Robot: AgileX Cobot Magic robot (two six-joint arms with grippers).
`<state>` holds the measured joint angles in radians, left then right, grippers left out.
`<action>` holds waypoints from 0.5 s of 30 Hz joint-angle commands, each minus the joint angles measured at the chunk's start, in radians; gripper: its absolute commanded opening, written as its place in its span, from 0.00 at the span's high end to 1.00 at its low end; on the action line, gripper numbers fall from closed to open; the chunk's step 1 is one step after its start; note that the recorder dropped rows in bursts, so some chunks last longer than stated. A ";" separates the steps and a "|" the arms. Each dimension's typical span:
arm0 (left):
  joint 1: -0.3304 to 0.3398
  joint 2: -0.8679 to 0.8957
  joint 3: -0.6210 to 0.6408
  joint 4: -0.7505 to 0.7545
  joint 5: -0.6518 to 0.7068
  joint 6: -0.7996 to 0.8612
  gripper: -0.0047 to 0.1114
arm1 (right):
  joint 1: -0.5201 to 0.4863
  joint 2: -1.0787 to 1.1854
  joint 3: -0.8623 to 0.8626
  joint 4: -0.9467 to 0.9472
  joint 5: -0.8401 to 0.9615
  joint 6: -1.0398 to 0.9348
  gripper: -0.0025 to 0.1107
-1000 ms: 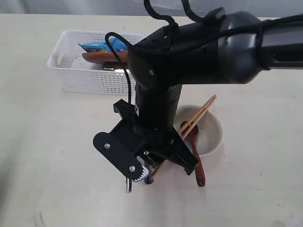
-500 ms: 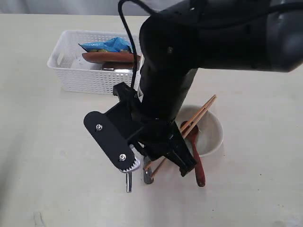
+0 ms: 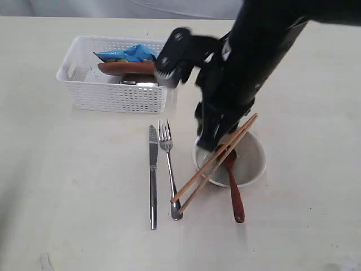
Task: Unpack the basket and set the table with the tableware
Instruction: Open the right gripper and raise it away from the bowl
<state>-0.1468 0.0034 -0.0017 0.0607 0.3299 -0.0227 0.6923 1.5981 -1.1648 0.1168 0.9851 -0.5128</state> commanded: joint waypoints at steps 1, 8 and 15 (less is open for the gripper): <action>-0.006 -0.003 0.002 -0.005 -0.010 0.000 0.96 | -0.206 -0.047 0.006 -0.010 0.078 0.360 0.64; -0.006 -0.003 0.002 -0.005 -0.010 0.000 0.96 | -0.494 -0.047 0.142 0.195 0.111 0.360 0.64; -0.006 -0.003 0.002 -0.005 -0.010 0.000 0.96 | -0.547 -0.047 0.338 0.317 -0.031 0.254 0.64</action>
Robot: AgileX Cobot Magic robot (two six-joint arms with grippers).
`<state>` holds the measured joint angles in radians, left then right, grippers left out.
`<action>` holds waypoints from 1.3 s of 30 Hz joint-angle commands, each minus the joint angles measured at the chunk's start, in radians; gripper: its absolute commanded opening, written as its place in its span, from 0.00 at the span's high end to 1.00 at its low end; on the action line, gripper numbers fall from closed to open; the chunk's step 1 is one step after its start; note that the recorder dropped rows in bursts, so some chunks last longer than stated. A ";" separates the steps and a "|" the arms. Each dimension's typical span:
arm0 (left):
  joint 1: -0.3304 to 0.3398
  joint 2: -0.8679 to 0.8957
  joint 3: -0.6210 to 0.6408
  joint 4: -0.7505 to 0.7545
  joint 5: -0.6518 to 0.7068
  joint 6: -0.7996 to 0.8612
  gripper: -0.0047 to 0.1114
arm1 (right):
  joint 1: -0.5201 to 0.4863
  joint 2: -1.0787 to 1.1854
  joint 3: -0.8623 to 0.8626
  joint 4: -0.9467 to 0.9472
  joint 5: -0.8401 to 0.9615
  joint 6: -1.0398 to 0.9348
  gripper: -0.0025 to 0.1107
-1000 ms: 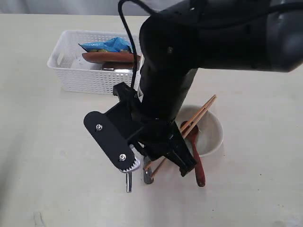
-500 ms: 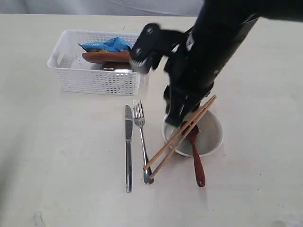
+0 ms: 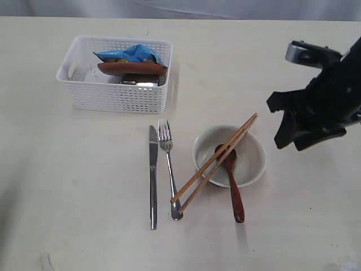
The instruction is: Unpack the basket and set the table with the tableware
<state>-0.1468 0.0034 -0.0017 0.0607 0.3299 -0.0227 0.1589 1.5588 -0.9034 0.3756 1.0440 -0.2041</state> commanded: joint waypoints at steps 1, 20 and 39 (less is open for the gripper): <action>-0.006 -0.003 0.002 -0.005 -0.010 0.000 0.96 | -0.013 -0.008 0.095 0.089 -0.117 -0.074 0.64; -0.006 -0.003 0.002 -0.005 -0.010 0.000 0.96 | 0.122 -0.008 0.172 0.036 -0.354 -0.051 0.64; -0.006 -0.003 0.002 -0.005 -0.010 0.000 0.96 | 0.203 0.044 0.172 -0.004 -0.409 0.095 0.64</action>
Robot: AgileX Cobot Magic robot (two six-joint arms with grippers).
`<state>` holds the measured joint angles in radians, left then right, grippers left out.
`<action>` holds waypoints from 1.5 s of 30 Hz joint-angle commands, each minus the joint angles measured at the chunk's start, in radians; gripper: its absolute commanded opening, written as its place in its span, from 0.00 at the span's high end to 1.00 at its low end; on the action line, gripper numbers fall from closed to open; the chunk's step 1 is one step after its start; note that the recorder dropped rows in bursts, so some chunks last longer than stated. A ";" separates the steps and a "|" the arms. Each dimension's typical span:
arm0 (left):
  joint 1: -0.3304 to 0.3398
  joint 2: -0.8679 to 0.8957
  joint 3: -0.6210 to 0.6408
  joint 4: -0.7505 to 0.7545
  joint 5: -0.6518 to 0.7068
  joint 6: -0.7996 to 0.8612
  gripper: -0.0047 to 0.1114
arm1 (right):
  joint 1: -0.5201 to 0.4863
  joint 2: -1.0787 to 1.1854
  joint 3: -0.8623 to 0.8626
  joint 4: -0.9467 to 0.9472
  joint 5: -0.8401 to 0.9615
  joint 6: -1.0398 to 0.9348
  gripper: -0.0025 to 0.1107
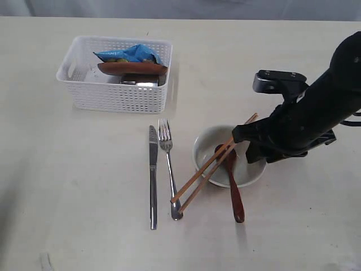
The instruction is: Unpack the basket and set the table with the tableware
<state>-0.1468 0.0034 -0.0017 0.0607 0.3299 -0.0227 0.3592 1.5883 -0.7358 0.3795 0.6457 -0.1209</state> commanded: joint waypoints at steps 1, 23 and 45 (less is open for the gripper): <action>-0.006 -0.003 0.002 -0.005 -0.010 0.000 0.96 | 0.003 0.019 0.004 -0.013 -0.006 0.012 0.64; -0.006 -0.003 0.002 -0.005 -0.010 0.000 0.96 | 0.003 0.024 0.004 -0.026 -0.023 -0.006 0.64; -0.006 -0.003 0.002 -0.005 -0.010 0.000 0.96 | 0.003 0.094 -0.067 -0.028 -0.010 -0.130 0.64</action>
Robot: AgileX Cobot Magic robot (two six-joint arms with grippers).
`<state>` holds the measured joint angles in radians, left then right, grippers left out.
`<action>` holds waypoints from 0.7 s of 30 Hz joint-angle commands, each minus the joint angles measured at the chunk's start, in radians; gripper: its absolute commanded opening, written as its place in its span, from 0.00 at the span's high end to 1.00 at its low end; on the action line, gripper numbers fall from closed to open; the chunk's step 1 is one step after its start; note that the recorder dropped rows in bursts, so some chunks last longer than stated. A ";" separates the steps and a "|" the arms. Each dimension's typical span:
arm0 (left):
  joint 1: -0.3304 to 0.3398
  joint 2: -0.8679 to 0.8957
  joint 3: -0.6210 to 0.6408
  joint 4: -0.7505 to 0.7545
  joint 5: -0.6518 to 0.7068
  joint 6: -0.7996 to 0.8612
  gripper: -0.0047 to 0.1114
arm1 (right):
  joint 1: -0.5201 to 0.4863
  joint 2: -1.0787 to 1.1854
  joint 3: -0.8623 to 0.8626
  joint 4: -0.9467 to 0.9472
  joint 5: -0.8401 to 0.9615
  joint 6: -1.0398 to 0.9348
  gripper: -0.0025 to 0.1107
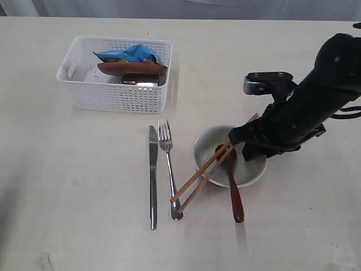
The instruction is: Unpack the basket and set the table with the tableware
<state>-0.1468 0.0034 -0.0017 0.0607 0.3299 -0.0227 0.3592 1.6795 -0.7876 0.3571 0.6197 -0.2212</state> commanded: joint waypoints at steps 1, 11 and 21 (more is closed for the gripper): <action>-0.006 -0.003 0.002 -0.005 -0.010 0.000 0.96 | 0.003 0.007 -0.015 -0.005 0.019 -0.029 0.64; -0.006 -0.003 0.002 -0.005 -0.010 0.000 0.96 | 0.003 0.023 -0.015 -0.008 0.063 -0.029 0.73; -0.006 -0.003 0.002 -0.005 -0.010 0.000 0.96 | 0.003 0.023 -0.015 -0.008 0.063 -0.049 0.95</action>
<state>-0.1468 0.0034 -0.0017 0.0607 0.3299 -0.0227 0.3592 1.7016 -0.8029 0.3677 0.6812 -0.2556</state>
